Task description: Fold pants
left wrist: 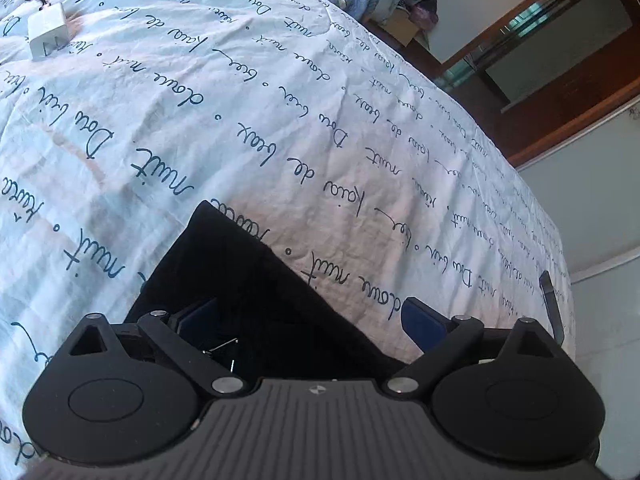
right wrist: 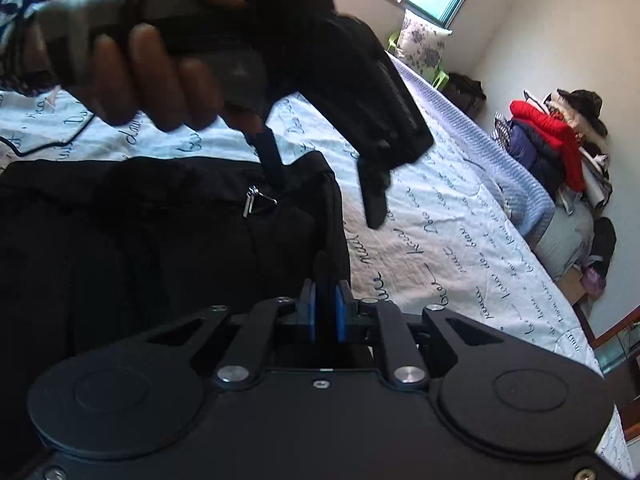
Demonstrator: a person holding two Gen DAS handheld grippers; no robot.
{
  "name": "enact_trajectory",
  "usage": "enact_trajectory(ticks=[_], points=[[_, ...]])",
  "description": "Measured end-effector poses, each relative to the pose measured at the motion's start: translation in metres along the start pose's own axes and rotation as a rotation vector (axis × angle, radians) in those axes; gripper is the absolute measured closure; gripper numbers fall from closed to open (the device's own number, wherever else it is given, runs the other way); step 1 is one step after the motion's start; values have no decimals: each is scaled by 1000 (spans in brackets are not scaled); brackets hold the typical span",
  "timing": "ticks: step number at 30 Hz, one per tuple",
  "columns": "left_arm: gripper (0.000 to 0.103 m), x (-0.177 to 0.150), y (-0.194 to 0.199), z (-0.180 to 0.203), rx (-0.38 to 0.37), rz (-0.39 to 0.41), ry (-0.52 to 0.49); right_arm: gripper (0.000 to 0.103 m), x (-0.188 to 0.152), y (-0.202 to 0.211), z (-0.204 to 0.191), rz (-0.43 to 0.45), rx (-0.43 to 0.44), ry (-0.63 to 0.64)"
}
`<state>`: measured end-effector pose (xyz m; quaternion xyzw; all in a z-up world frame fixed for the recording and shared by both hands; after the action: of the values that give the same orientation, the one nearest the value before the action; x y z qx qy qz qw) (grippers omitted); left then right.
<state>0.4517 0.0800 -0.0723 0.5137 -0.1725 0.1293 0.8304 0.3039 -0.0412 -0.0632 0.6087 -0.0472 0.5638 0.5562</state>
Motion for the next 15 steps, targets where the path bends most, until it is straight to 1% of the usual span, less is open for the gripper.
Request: enact_trajectory(ticks=[1,2,3,4,5,6,7,8,10,13,14,15], points=[[22,1,-1,-1,2,1,23,92,0,4,-1,5,-7,14],[28,1,-2,-4,11,6,54,92,0,7,-3,9,-10,27],[40,0,-1,-7,24,16,78,92,-1,9,-5,11,-11,36],[61,-1,0,-10,44,21,92,92,-2,11,-6,14,-13,44],[70,-3,1,-12,70,21,89,92,-3,13,-7,19,-15,45],[84,-6,1,-14,90,21,78,92,-4,15,-6,25,-18,39],[93,-8,3,-15,78,26,71,92,-5,17,-5,29,-17,31],[96,-10,5,-15,53,36,75,92,-7,18,-4,35,-17,26],[99,-12,11,-16,36,64,83,92,-9,18,2,37,-29,14],[100,-13,19,-16,29,108,99,92,-14,13,4,13,-34,18],[100,-14,23,-15,42,129,90,88,-15,11,4,5,-43,37],[100,-15,26,-14,52,149,82,80,-18,12,7,2,-65,61]])
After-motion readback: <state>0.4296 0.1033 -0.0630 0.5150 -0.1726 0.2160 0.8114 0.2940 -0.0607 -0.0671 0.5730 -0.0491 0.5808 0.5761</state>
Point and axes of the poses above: each gripper's, at about its wrist camera, not at the fingertips, and y roughly against the way its jaws point, z to its right, x to its top, the point moved 8 cm from there along -y, roughly the way its jaws point, and after that the axes turned 11 degrees about -y, right-handed, at the moved point
